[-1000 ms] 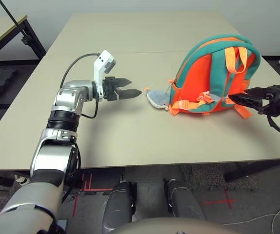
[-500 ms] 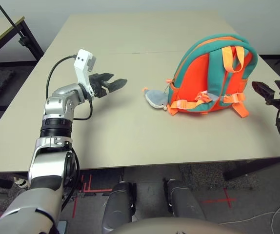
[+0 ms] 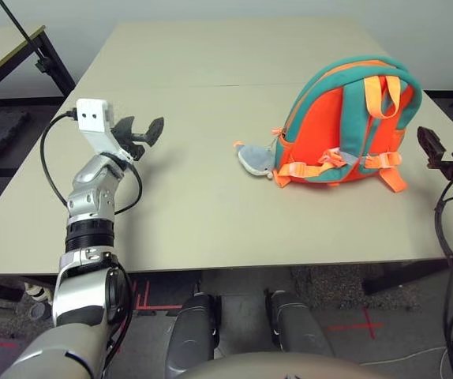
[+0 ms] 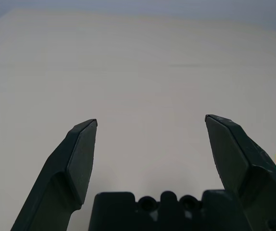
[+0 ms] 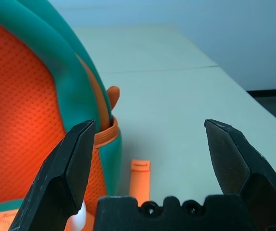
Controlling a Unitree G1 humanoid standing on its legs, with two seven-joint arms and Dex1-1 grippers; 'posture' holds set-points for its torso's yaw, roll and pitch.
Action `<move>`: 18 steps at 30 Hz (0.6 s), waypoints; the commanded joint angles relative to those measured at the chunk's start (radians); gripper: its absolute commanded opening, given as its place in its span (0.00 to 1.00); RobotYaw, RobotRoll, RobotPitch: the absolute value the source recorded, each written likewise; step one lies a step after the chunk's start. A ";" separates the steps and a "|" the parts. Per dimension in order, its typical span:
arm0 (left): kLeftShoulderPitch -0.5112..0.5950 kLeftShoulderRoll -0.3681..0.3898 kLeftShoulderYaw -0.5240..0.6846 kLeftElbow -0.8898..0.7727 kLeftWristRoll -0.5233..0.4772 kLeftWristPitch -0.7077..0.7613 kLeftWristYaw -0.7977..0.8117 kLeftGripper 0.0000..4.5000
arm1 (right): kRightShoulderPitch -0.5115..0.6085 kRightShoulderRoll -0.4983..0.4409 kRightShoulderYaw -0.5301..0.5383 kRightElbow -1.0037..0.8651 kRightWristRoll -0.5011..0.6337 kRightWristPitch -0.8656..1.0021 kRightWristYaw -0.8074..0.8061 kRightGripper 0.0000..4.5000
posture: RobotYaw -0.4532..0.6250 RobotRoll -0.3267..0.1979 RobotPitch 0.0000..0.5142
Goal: Put the pencil case into the backpack and zip it.
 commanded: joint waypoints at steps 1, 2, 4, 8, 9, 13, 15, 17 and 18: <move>0.023 0.019 0.026 0.000 0.006 -0.041 0.057 1.00 | -0.012 0.010 0.017 0.057 -0.018 -0.063 0.007 1.00 | 0.29 0.62 0.22; 0.022 0.023 0.032 0.009 0.007 -0.051 0.071 1.00 | -0.017 0.012 0.022 0.068 -0.021 -0.075 0.008 1.00 | 0.29 0.62 0.23; 0.019 0.030 0.039 0.027 0.009 -0.071 0.092 1.00 | -0.024 0.016 0.031 0.084 -0.027 -0.092 0.008 1.00 | 0.30 0.62 0.23; 0.016 0.042 0.042 0.058 0.005 -0.097 0.104 1.00 | -0.033 0.021 0.044 0.109 -0.031 -0.115 0.005 1.00 | 0.30 0.62 0.24; 0.018 0.044 0.043 0.064 0.005 -0.103 0.108 1.00 | -0.033 0.023 0.046 0.113 -0.031 -0.119 0.004 1.00 | 0.30 0.62 0.25; 0.025 0.052 0.044 0.088 0.008 -0.123 0.116 1.00 | -0.028 0.029 0.047 0.119 -0.032 -0.130 0.003 1.00 | 0.30 0.62 0.25; 0.021 0.057 0.044 0.103 0.007 -0.130 0.120 1.00 | -0.025 0.032 0.048 0.118 -0.033 -0.133 0.002 1.00 | 0.31 0.62 0.25; 0.018 0.060 0.042 0.112 0.006 -0.135 0.121 1.00 | -0.024 0.033 0.049 0.123 -0.035 -0.136 0.000 1.00 | 0.32 0.62 0.25; 0.016 0.062 0.041 0.116 0.005 -0.138 0.121 1.00 | -0.025 0.034 0.051 0.126 -0.036 -0.138 0.000 1.00 | 0.32 0.62 0.25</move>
